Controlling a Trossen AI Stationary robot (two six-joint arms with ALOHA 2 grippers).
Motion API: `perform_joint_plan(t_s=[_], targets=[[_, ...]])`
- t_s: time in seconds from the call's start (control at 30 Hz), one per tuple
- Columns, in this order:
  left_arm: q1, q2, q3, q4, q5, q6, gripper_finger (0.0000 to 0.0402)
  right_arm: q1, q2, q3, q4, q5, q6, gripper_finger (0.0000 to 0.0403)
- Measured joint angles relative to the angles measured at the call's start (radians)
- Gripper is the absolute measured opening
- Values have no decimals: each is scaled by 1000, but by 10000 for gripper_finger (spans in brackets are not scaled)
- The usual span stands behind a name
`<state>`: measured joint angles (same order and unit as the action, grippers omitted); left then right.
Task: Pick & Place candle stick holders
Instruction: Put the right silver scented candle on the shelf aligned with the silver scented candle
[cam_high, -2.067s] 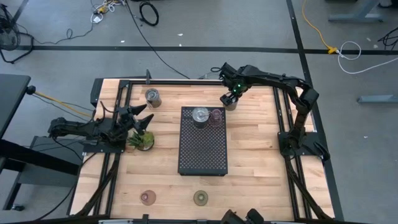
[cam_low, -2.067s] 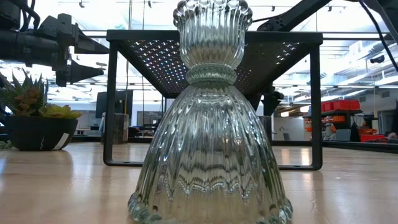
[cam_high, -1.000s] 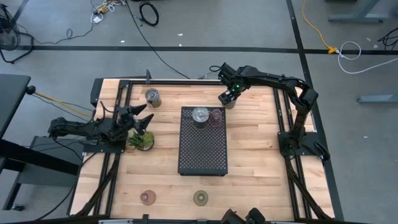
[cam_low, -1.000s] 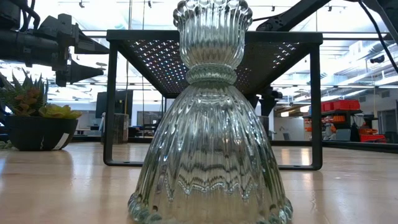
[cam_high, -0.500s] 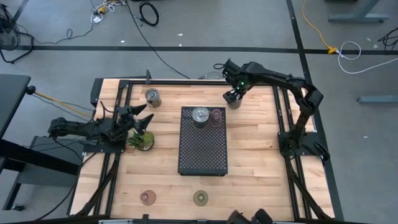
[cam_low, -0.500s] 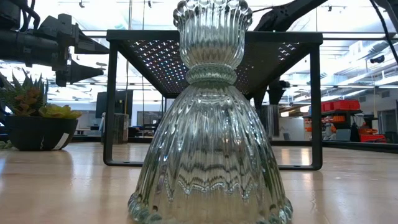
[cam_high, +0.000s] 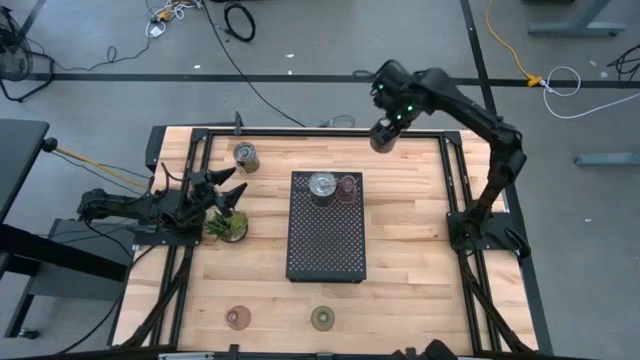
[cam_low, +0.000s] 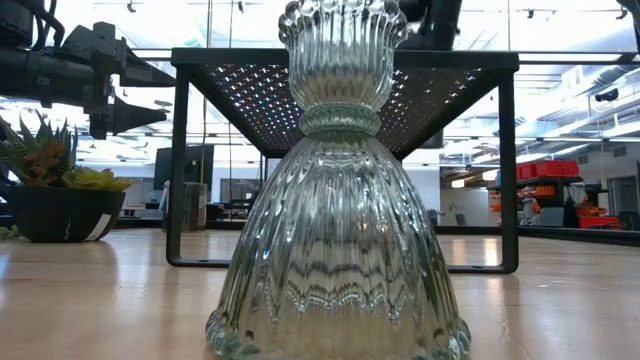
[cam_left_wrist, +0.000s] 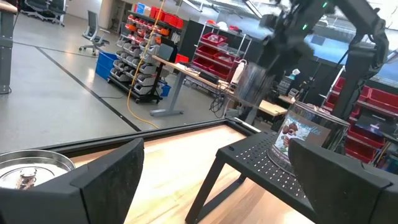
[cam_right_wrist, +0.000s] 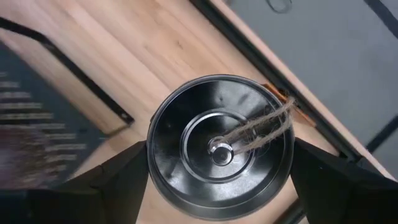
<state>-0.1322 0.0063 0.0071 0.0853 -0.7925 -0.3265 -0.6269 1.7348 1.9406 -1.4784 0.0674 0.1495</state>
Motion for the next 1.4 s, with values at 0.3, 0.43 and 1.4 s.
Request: perform_joint_plan(t_s=[0.3,0.43,1.4], targets=[[0,0,0,0,0,0,399,73,-28,267,-92,-197,57,325],[0,0,0,0,0,0,399,138,-57,320,-93,-244,105,325],[0,0,0,0,0,-1,399,773,44,324,2,-149,406,325]])
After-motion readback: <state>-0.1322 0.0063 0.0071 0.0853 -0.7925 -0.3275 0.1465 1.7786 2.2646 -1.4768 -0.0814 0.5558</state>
